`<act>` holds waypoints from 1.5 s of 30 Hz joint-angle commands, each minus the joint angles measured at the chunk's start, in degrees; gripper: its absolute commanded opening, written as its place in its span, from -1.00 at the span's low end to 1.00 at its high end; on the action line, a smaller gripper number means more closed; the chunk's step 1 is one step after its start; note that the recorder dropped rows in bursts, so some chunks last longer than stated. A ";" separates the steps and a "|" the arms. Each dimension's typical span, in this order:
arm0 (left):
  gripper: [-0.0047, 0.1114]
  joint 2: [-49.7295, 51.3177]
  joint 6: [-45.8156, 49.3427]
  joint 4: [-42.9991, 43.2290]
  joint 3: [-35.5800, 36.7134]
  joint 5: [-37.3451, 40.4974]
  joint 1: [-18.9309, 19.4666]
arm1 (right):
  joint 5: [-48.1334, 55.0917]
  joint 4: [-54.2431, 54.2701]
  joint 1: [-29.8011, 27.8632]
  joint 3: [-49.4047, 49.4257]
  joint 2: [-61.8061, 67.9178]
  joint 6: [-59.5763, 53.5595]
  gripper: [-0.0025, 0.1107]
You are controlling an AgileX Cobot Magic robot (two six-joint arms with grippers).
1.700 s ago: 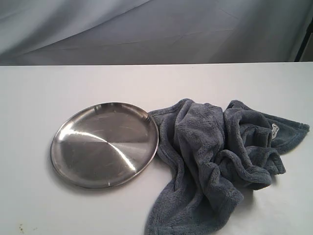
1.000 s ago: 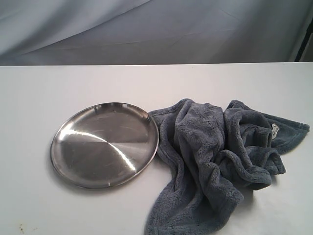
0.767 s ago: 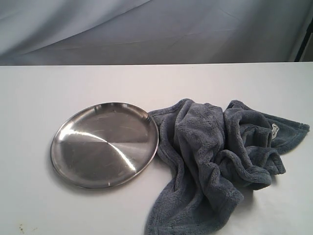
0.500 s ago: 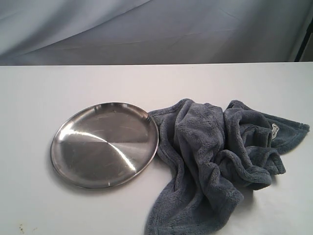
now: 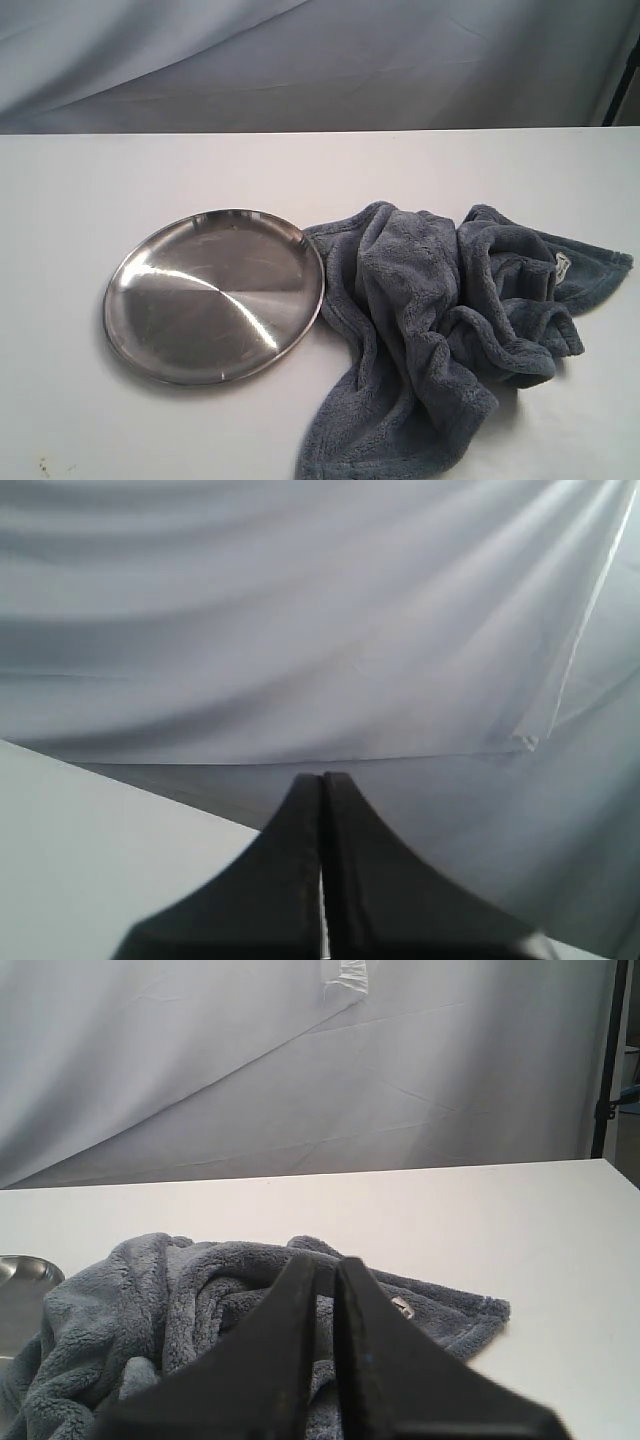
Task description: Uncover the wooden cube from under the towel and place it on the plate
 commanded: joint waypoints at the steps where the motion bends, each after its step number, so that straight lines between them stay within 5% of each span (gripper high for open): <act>1: -0.92 -0.16 -2.18 0.70 -6.14 5.80 -0.34 | -0.94 0.25 -0.36 0.22 -0.25 0.14 -0.83; 8: -0.92 11.69 -0.78 13.15 -24.04 27.85 -0.34 | -0.94 0.25 -0.36 0.22 -0.25 0.14 -0.83; 15: -0.92 26.26 12.42 13.36 -38.89 47.30 -0.34 | -0.94 0.25 -0.36 0.22 -0.25 0.14 -0.83; 22: -0.92 38.45 12.67 13.12 -46.14 54.12 -4.80 | -0.94 0.25 -0.36 0.22 -0.25 0.14 -0.83; 27: -0.92 46.81 13.33 13.67 -48.26 58.05 -13.03 | -0.94 0.25 -0.36 0.22 -0.25 0.14 -0.83; 35: -0.92 66.22 8.75 17.76 -51.36 60.34 -34.03 | -0.94 0.25 -0.36 0.22 -0.25 0.14 -0.83; 41: -0.92 82.28 4.51 17.93 -63.69 64.46 -48.84 | -0.94 0.25 -0.36 0.22 -0.25 0.14 -0.83; 45: -0.92 92.90 1.28 20.25 -74.70 68.21 -52.94 | -0.94 0.25 -0.36 0.22 -0.25 0.14 -0.83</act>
